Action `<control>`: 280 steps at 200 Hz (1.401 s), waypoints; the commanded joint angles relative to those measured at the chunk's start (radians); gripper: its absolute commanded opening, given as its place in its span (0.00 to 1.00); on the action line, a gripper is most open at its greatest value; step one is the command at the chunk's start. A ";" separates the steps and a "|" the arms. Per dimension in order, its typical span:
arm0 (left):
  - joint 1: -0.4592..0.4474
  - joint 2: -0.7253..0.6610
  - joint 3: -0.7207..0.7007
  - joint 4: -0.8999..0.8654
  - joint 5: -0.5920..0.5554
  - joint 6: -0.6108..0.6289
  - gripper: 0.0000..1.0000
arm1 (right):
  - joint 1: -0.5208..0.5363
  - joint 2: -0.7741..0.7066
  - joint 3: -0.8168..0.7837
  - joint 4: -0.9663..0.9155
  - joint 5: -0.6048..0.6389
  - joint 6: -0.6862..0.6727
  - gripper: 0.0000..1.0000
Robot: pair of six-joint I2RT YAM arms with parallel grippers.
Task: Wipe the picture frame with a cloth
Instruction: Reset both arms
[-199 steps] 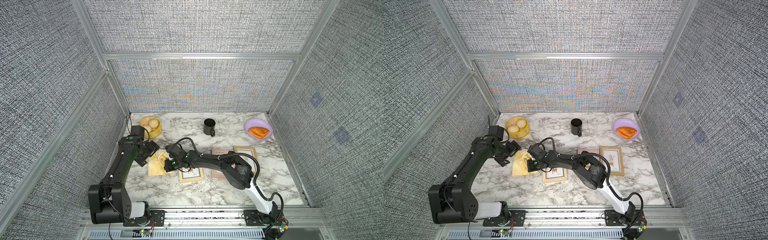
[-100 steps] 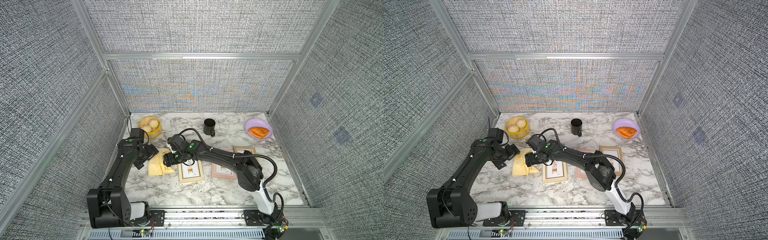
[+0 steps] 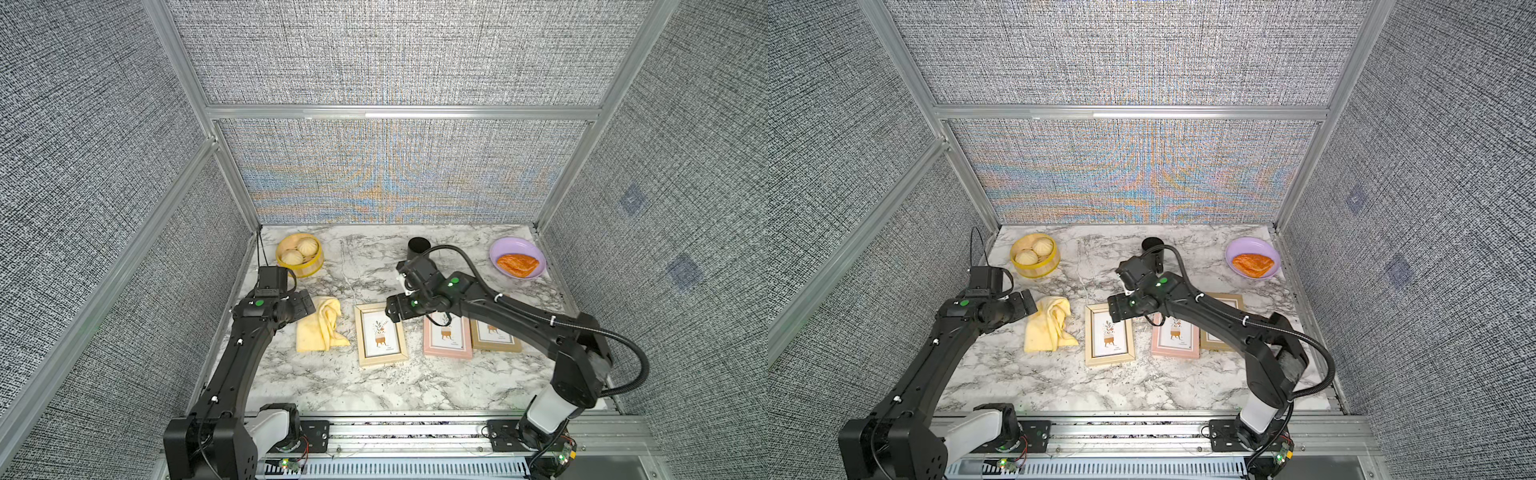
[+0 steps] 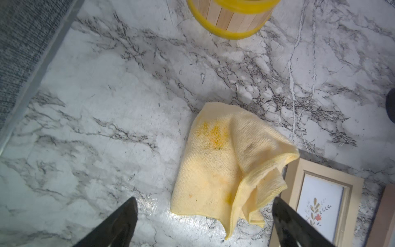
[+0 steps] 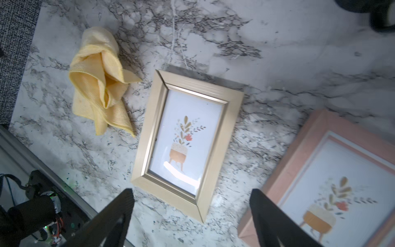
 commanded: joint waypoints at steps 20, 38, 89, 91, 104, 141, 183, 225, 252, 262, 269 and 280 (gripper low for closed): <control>-0.003 -0.121 -0.173 0.361 -0.064 0.164 0.97 | -0.177 -0.149 -0.163 0.079 0.083 -0.175 0.92; -0.003 -0.150 -0.254 0.497 -0.076 0.199 0.97 | -0.299 -0.198 -0.233 0.113 0.084 -0.218 0.94; -0.003 -0.012 -0.305 0.707 -0.078 0.273 0.97 | -0.596 -0.277 -0.437 0.280 0.120 -0.305 0.98; -0.003 -0.005 -0.306 0.718 -0.080 0.277 0.97 | -0.605 -0.281 -0.446 0.292 0.120 -0.308 0.98; -0.002 0.027 -0.315 0.774 -0.089 0.288 0.97 | -0.648 -0.301 -0.514 0.382 0.129 -0.329 0.99; -0.002 0.126 -0.341 0.931 -0.064 0.327 0.97 | -0.710 -0.321 -0.700 0.720 0.167 -0.371 0.99; -0.003 0.213 -0.405 1.142 -0.067 0.328 0.96 | -0.716 -0.225 -0.809 1.046 0.189 -0.420 0.99; -0.003 0.272 -0.399 1.250 -0.070 0.376 0.96 | -0.726 -0.188 -0.906 1.309 0.181 -0.420 0.99; -0.004 0.330 -0.427 1.368 -0.109 0.370 0.96 | -0.717 -0.114 -0.964 1.476 0.170 -0.440 0.99; -0.004 0.361 -0.441 1.430 -0.112 0.365 0.96 | -0.711 -0.092 -0.971 1.517 0.203 -0.439 0.99; -0.003 0.382 -0.453 1.482 -0.109 0.369 0.96 | -0.706 -0.089 -0.971 1.522 0.228 -0.434 0.99; -0.003 0.386 -0.459 1.496 -0.106 0.372 0.96 | -0.704 -0.098 -0.958 1.480 0.260 -0.423 0.99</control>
